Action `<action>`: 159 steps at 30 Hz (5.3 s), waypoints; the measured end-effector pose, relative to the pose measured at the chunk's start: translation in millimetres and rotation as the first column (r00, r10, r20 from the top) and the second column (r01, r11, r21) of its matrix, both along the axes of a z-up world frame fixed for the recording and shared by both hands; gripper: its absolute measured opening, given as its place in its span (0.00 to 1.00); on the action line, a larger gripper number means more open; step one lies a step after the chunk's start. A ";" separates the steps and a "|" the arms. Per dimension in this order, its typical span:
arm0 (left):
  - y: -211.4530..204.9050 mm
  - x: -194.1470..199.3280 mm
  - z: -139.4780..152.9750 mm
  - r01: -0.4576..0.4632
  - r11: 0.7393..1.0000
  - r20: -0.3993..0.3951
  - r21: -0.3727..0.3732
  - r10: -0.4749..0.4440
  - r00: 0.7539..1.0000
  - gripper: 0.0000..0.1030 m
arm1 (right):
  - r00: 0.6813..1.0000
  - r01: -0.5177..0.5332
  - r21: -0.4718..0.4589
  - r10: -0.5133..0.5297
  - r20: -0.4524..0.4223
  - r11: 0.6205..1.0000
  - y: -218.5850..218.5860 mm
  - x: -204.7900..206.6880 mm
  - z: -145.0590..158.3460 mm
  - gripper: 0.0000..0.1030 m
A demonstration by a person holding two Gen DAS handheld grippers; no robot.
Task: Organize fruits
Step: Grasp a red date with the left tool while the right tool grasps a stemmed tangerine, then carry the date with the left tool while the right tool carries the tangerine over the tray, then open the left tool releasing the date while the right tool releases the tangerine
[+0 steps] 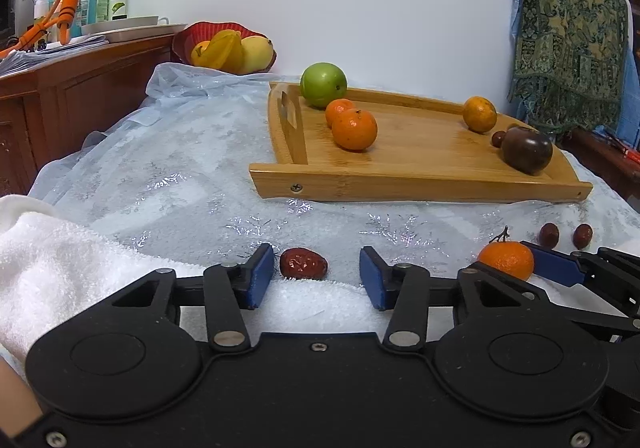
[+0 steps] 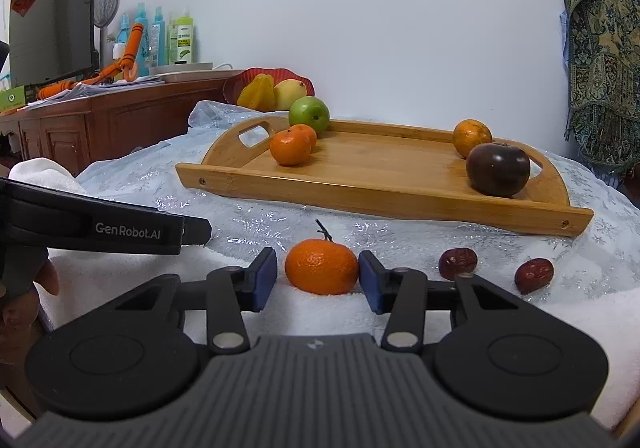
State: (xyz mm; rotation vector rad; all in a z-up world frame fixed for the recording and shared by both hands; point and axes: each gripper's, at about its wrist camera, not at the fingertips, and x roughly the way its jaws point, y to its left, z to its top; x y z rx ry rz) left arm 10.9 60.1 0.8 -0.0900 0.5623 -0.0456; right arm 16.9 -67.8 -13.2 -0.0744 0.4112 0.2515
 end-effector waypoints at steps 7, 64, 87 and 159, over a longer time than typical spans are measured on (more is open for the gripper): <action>-4.6 -2.5 -1.6 0.015 1.000 0.009 0.026 -0.015 1.000 0.34 | 1.000 0.006 0.020 -0.006 -0.018 1.000 -1.2 3.0 -1.8 0.48; -31.4 98.8 28.4 0.097 0.995 0.041 -0.005 -0.097 0.994 0.22 | 0.956 0.285 0.095 -0.290 0.041 0.954 -105.3 132.1 79.0 0.42; -35.3 117.5 19.0 0.096 0.995 0.003 0.006 -0.096 0.995 0.23 | 0.984 0.109 0.004 -0.107 -0.145 0.994 -63.0 164.2 46.2 0.43; -31.8 112.8 18.2 0.100 0.995 0.007 0.019 -0.100 0.995 0.44 | 0.975 0.129 0.040 -0.120 -0.185 0.991 -59.2 153.1 33.7 0.50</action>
